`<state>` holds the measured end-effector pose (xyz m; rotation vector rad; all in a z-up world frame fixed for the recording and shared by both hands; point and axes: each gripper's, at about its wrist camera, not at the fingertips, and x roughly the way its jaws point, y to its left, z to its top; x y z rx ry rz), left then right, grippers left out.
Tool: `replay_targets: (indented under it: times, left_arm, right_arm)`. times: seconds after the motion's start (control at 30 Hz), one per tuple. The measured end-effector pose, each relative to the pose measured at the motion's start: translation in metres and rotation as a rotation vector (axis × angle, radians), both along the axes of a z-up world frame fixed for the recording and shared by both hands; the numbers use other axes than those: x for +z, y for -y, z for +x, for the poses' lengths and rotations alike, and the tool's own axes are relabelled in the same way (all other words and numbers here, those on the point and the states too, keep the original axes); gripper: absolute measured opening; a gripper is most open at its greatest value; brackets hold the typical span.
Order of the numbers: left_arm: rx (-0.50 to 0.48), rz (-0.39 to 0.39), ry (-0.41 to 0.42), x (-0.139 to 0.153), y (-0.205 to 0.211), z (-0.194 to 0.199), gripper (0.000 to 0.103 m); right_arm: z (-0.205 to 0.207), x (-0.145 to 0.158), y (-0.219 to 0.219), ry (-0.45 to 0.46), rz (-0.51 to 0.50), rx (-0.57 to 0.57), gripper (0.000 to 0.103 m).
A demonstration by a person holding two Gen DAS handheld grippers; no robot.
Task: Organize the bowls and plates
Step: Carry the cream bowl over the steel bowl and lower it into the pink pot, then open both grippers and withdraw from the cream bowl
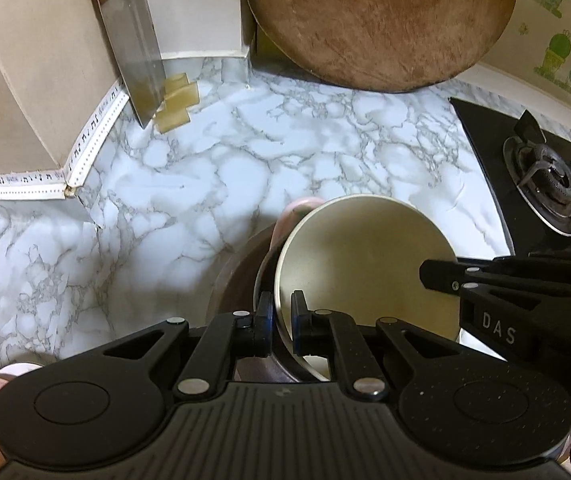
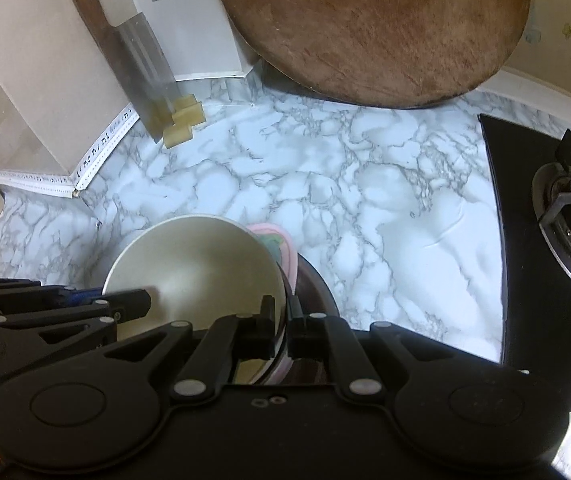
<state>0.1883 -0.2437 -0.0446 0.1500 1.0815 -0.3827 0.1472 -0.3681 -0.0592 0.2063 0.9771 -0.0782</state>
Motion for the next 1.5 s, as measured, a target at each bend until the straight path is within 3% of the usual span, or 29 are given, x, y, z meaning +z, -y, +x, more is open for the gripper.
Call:
replay_targets:
  times: [0.47,1.07,1.23,1.37,1.5]
  left_arm:
    - [-0.007,-0.015,-0.003,-0.007,-0.002,0.000,0.008]
    - [-0.033,-0.089,-0.006,-0.006,-0.014,0.000,0.012]
    - [-0.046,-0.123,-0.006,-0.002,-0.019,-0.004,0.022]
    - [-0.048,-0.137,0.017,0.003,-0.022,-0.011,0.054]
    - [-0.054,-0.148,0.021,0.007,-0.027,-0.016,0.055]
  right_arm:
    - [0.002,0.001,-0.003,0.000,-0.028,0.011,0.007]
    - [-0.001,0.005,0.001,0.002,-0.027,0.053,0.008]
    - [-0.005,0.013,0.003,0.024,-0.034,0.061,0.008]
    - [-0.011,0.019,0.005,0.049,-0.031,0.062,0.008]
    - [-0.016,0.024,0.005,0.066,-0.020,0.067,0.009]
